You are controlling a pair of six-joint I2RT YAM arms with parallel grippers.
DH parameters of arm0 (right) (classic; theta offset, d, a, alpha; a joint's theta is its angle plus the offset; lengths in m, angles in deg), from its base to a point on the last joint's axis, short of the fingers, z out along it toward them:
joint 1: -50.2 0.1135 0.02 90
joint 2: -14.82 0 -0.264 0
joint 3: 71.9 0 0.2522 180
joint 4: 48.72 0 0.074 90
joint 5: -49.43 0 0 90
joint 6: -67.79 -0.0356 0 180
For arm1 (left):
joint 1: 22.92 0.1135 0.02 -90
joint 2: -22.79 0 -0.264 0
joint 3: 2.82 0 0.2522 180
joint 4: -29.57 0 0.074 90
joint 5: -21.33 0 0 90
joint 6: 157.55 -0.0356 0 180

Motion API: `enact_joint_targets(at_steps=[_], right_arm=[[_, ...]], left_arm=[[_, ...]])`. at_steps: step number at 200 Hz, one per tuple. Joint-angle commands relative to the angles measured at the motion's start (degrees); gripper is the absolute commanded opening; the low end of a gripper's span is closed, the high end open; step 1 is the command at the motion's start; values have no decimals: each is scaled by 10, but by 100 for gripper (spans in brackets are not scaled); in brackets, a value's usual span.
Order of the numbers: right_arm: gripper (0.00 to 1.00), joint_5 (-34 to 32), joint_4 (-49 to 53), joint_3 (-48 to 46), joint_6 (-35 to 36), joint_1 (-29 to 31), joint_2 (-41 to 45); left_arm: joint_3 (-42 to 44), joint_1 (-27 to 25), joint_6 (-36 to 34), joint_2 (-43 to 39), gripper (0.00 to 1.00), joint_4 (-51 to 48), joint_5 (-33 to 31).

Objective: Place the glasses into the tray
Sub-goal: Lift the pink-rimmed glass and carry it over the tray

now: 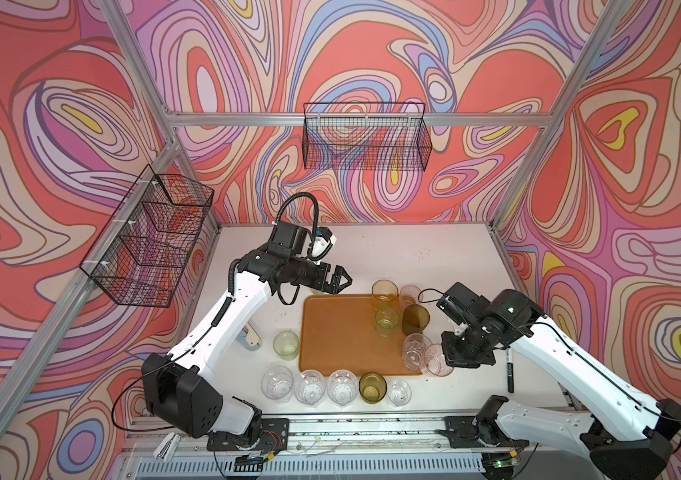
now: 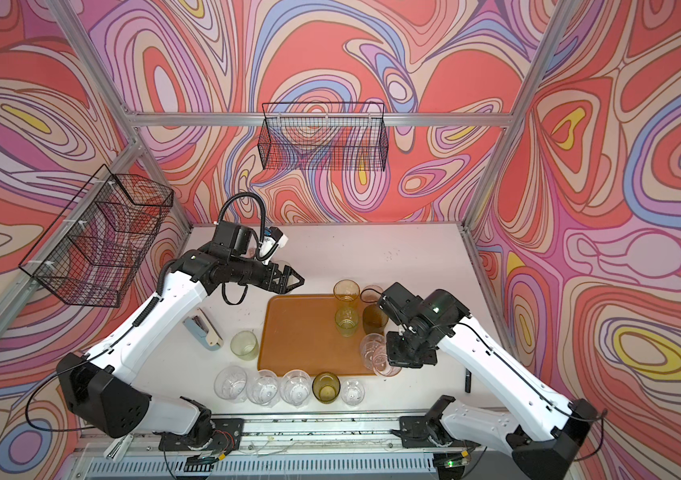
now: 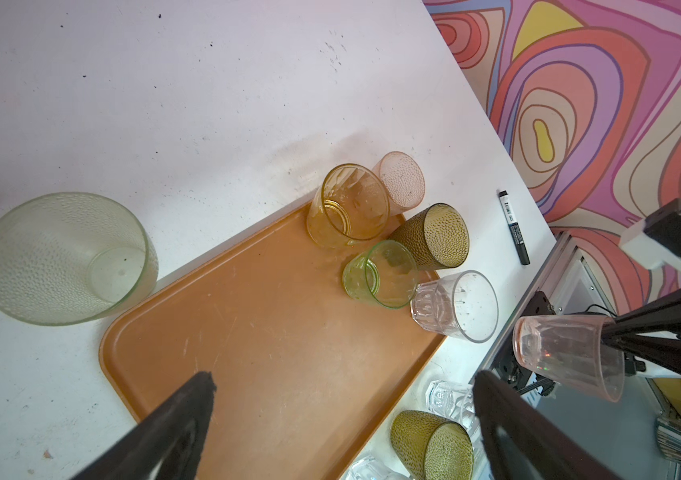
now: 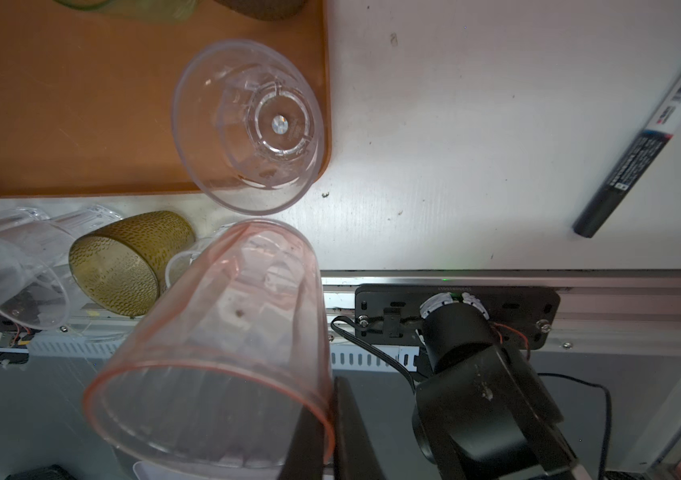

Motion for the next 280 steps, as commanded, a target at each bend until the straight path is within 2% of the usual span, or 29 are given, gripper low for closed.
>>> enact_joint_targets(at_steps=[1,80,207,280], right_arm=[[0,-26,12,37,34,3,-25],[0,-36,-39,121,119,2,-126],[0,-19,-89,195,182,3,-249],[0,-4,-94,202,220,5,-294]], left_arm=[[-18,-2,-3,-2,100,-20,-11],[-18,-2,6,-5,100,-23,-30],[-20,-2,6,-12,100,-29,-59],[-20,-2,5,-12,100,-29,-62]])
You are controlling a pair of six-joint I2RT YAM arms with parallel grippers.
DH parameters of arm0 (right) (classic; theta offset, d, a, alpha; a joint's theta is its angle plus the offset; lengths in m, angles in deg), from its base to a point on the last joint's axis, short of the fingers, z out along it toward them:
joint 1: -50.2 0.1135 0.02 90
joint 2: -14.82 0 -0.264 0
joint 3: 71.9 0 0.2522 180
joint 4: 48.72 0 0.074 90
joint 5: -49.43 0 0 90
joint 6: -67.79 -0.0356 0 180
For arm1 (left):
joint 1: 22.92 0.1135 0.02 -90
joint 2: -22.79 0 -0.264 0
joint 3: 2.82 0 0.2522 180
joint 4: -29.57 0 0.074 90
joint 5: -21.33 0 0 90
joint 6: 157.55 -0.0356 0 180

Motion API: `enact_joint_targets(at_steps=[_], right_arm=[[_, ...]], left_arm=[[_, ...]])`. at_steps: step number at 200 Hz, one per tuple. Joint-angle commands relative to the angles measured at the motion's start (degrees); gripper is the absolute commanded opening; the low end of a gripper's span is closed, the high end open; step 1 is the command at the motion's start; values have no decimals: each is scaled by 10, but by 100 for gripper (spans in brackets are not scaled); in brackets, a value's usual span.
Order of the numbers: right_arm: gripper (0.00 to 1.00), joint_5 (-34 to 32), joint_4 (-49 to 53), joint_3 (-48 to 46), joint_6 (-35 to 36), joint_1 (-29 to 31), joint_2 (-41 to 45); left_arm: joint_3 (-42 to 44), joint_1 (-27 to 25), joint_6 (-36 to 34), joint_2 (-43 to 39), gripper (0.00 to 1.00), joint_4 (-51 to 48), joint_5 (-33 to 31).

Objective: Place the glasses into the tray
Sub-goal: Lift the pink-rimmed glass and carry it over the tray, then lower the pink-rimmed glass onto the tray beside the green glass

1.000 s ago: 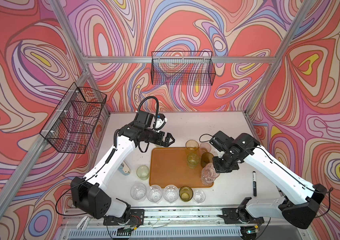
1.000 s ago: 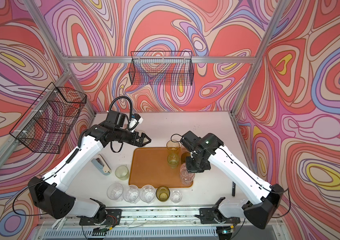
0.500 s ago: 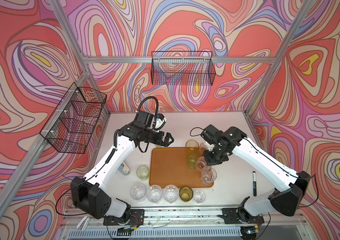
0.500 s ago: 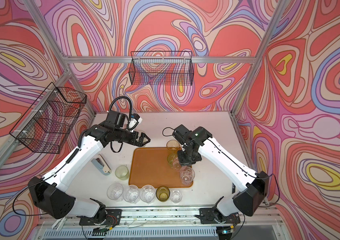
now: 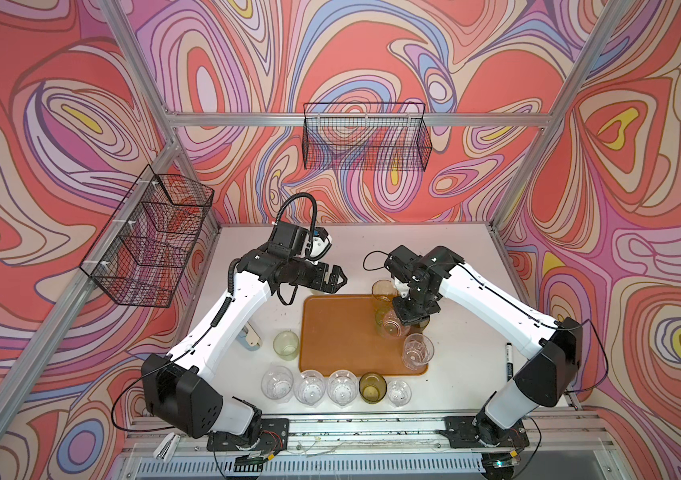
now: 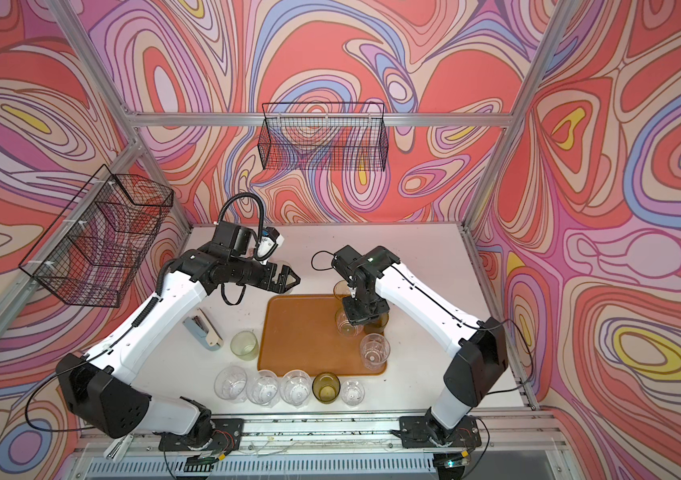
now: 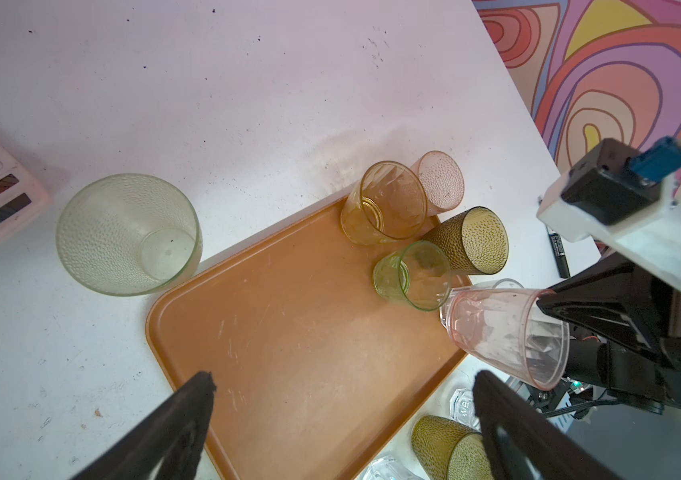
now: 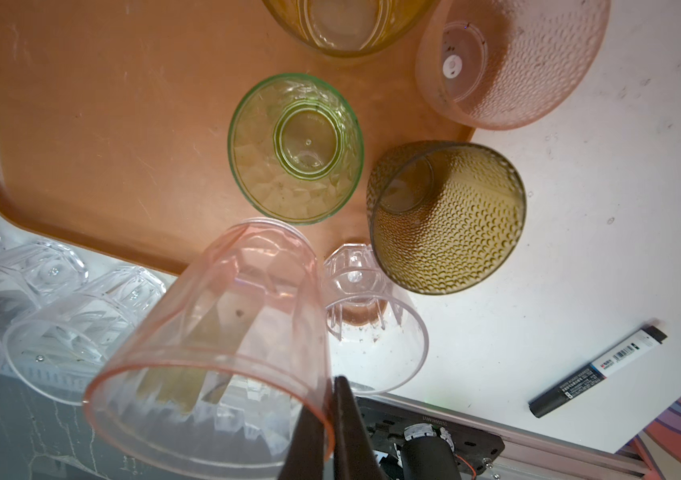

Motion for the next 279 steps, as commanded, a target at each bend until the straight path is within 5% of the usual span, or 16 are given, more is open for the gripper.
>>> enact_joint_targets(at_steps=[1,279], right_arm=[[0,14,-9,9,19,4,-5],[0,57,-18,-34,72,20,-91]], left_arm=[[-17,-2,-3,-12,100,-17,-4],[-17,-2,-7,-2,100,-21,-11]])
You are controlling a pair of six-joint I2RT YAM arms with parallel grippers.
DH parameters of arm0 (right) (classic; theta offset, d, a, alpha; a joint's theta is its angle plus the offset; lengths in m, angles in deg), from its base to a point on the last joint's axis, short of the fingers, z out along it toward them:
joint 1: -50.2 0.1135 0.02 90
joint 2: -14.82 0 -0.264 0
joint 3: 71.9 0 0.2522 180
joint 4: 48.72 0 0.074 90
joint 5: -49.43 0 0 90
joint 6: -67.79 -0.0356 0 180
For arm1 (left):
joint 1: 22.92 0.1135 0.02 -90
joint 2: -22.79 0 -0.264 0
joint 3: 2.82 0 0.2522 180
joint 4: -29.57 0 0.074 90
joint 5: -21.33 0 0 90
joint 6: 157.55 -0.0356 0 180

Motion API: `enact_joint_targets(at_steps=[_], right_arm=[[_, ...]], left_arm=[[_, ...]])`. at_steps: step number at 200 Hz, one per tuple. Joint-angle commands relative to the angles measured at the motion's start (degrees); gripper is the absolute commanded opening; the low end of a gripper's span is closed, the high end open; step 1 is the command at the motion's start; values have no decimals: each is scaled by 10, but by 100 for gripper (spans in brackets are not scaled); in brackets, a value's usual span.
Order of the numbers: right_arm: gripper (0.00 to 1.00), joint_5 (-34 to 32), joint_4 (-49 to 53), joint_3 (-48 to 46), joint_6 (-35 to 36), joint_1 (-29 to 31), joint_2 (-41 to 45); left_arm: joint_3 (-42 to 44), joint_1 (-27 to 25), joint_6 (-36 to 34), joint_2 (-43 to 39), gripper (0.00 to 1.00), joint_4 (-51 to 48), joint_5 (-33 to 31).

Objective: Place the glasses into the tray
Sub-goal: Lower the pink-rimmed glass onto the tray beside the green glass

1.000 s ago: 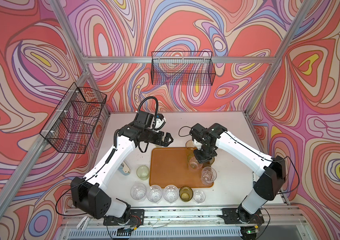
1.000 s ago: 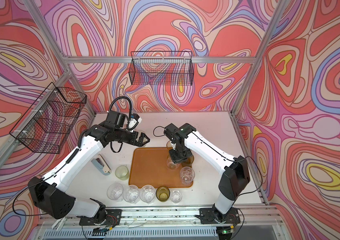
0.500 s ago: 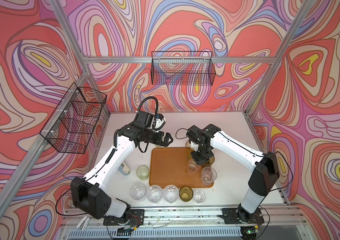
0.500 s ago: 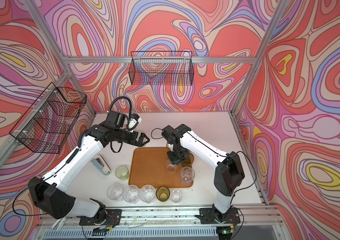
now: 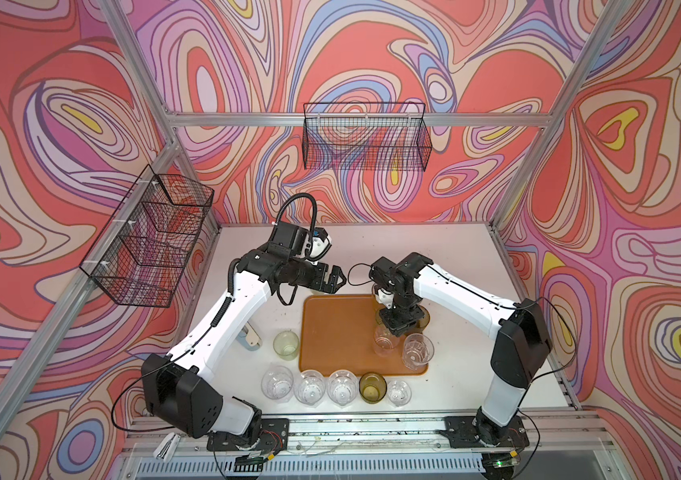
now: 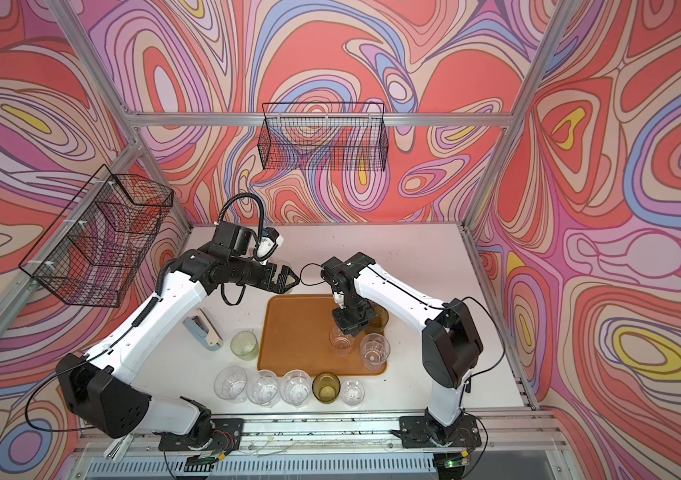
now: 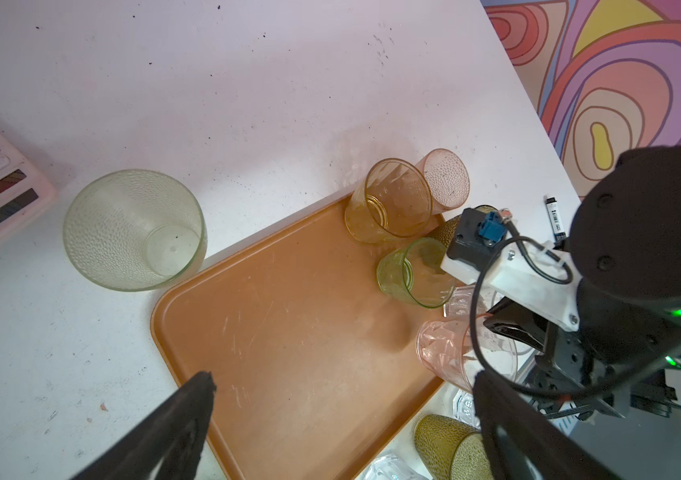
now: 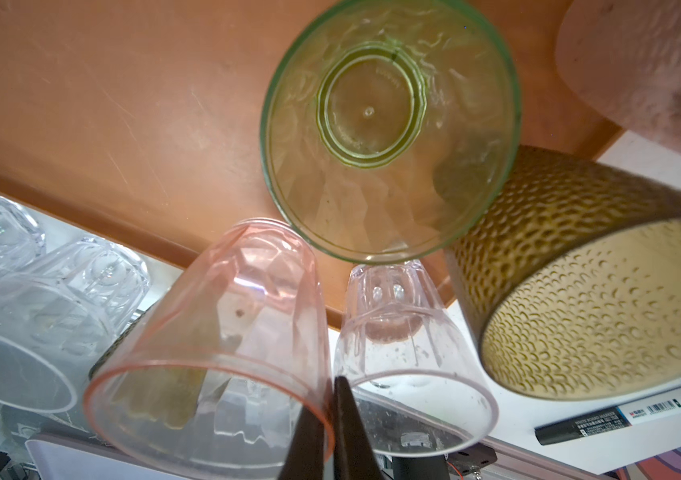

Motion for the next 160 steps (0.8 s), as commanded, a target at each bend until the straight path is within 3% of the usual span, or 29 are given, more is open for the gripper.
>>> enact_joint_targets(at_steps=[1,160], right_arm=[[0,6,0,-10,5,5,-4],[0,-35,-6,-14,10,5,-42]], left_arm=[[-17,-2,-7,-2,100,-17,-4],[-17,-2,-9,4,100,-18,-6]])
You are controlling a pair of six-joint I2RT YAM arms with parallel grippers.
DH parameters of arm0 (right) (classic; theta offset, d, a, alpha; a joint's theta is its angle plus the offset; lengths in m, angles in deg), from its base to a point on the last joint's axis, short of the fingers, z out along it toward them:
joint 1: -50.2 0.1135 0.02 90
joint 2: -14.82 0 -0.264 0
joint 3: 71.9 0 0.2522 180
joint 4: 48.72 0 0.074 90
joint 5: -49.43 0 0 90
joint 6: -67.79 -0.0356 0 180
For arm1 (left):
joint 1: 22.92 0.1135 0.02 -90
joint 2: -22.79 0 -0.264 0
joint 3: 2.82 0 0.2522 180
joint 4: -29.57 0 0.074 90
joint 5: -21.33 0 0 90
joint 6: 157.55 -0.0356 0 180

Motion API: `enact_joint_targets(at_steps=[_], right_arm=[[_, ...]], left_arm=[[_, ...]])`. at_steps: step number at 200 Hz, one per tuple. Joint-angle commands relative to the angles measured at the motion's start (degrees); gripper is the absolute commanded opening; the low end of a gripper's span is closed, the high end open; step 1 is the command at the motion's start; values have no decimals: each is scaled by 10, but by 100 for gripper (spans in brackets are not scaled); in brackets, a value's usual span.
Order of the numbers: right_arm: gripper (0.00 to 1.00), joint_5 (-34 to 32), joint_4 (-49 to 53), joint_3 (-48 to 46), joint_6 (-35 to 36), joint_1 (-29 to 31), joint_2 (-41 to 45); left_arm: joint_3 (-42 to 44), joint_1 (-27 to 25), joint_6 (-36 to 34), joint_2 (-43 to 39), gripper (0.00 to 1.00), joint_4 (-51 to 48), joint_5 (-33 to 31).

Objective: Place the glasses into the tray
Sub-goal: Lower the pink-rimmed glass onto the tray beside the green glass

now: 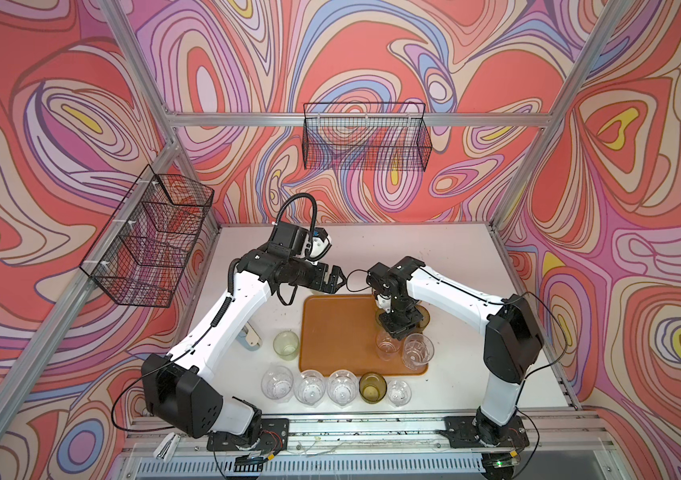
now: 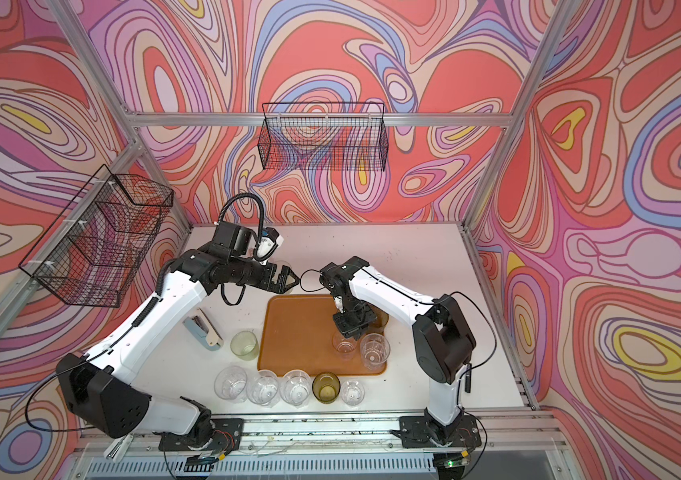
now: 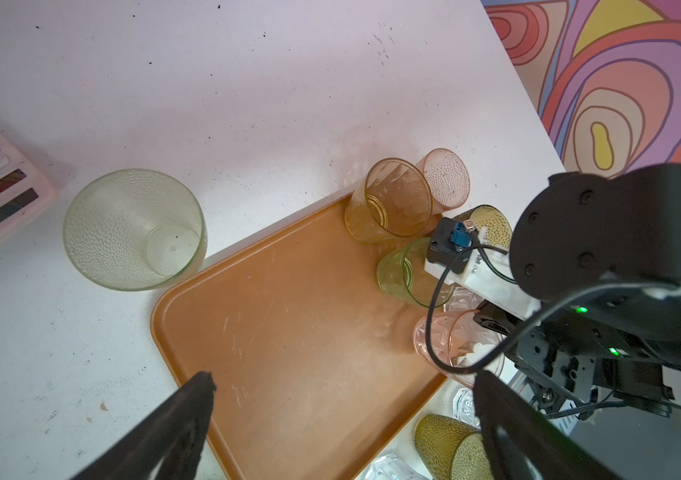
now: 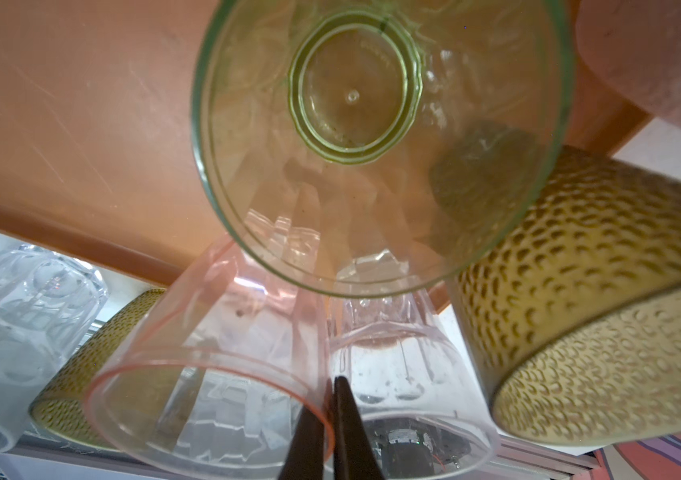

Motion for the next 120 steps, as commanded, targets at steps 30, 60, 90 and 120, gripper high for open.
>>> enact_joint_targets(at_steps=[30,60,90,120], right_arm=[[0,-11,-8,-4,5,4,-17],[0,-14,-10,-11,5,4,-19],[2,-22,-11,-17,4,6,-20],[4,-27,-11,-14,3,6,-21]], left_arm=[[-17,-2,-10,3,100,-18,-6],[-17,-2,-9,4,100,-18,-7],[-18,-2,-10,5,100,-18,-6],[-17,-2,-9,5,100,-19,-8]])
